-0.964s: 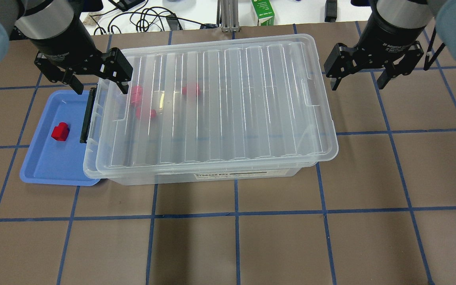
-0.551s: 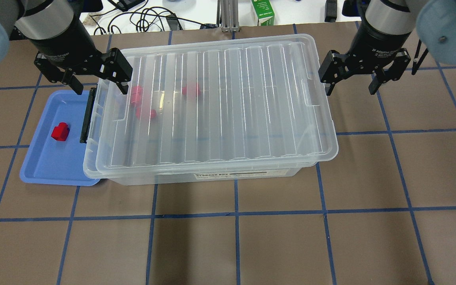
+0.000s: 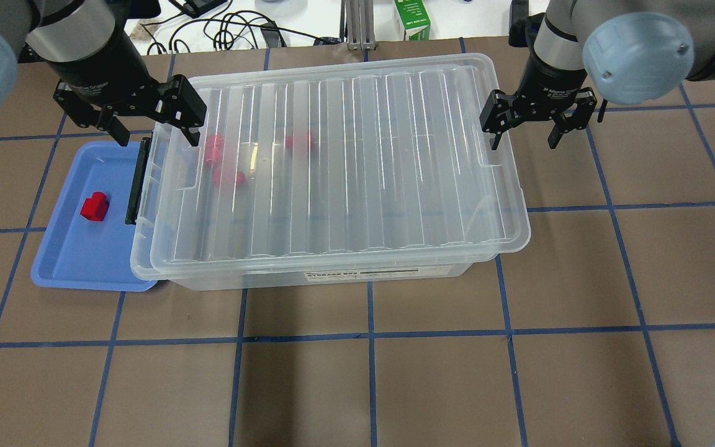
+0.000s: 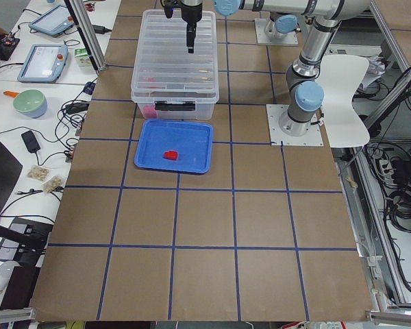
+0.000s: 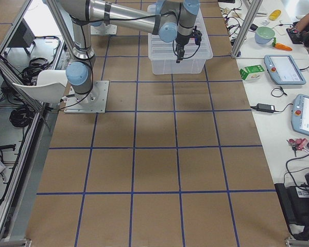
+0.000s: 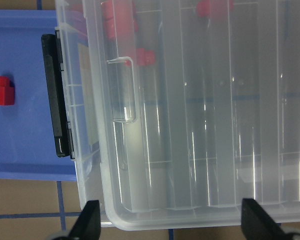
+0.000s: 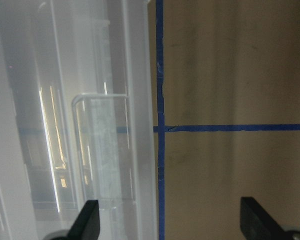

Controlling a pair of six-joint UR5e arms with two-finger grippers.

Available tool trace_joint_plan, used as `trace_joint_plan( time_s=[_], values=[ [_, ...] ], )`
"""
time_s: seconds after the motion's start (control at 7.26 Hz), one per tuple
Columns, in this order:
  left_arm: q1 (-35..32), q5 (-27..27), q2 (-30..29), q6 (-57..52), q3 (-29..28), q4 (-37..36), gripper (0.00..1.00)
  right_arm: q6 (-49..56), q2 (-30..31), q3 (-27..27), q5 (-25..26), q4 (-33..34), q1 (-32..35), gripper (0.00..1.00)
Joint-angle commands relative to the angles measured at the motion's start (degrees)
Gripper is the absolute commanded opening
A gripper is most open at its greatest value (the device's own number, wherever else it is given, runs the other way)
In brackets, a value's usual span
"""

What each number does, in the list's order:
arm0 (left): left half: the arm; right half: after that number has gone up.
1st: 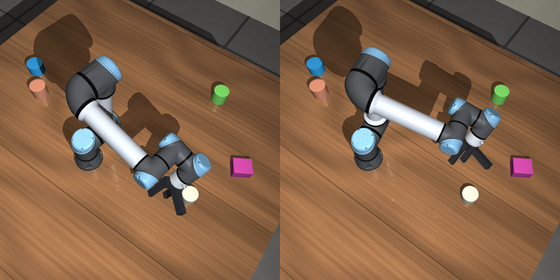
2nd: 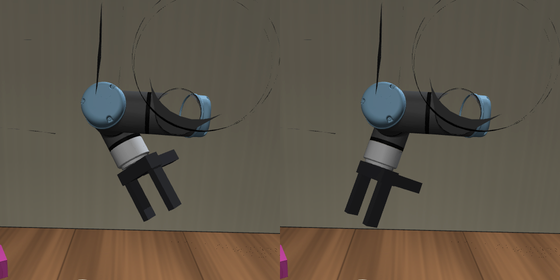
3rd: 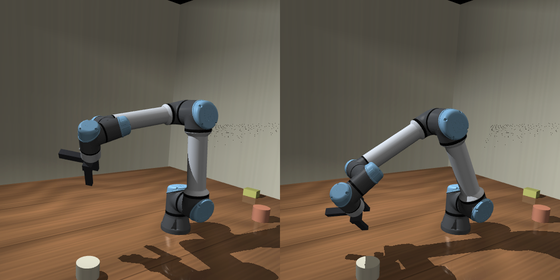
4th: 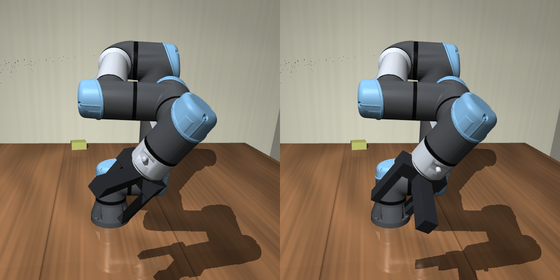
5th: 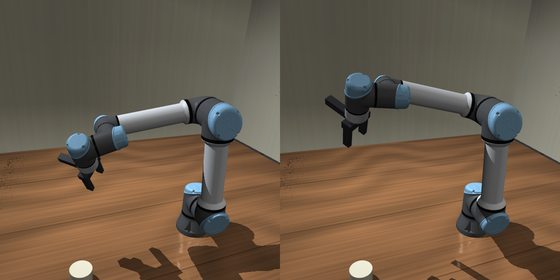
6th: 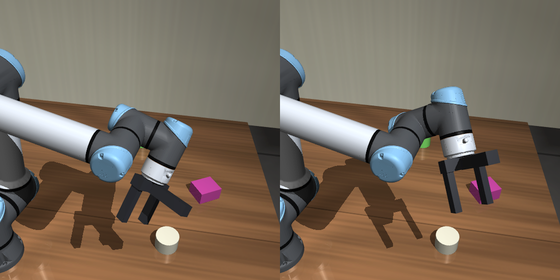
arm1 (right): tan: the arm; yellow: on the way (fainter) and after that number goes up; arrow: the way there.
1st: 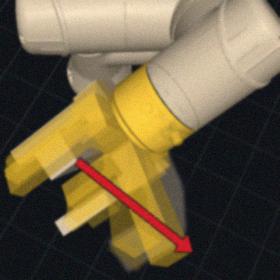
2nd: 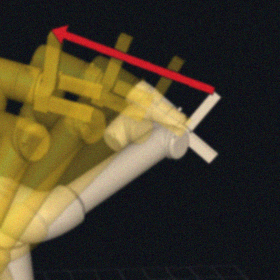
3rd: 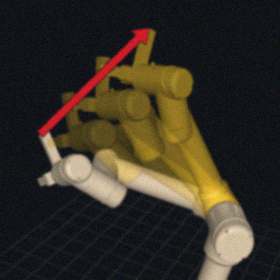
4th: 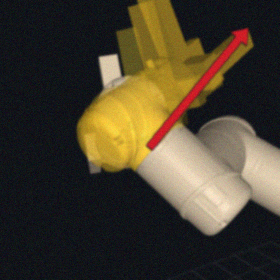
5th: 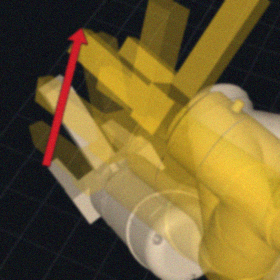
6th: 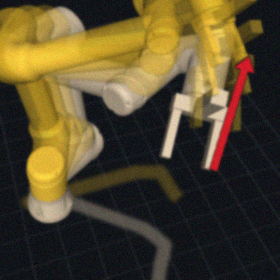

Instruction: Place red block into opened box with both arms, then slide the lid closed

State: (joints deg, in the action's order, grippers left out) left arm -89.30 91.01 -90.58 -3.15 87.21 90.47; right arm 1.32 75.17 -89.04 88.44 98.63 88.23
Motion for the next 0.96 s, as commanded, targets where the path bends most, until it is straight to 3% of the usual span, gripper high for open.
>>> trace_joint_plan(
  time_s=[0.0,0.83],
  values=[
    [0.0,0.13,-0.04,-0.02,0.15,-0.38,1.0,0.09,-1.77,0.27,0.15,1.66,-0.16,1.0],
    [0.0,0.13,-0.3,0.16,0.06,-1.26,1.0,0.97,-3.89,0.45,1.65,4.82,-1.04,1.0]
  ],
)
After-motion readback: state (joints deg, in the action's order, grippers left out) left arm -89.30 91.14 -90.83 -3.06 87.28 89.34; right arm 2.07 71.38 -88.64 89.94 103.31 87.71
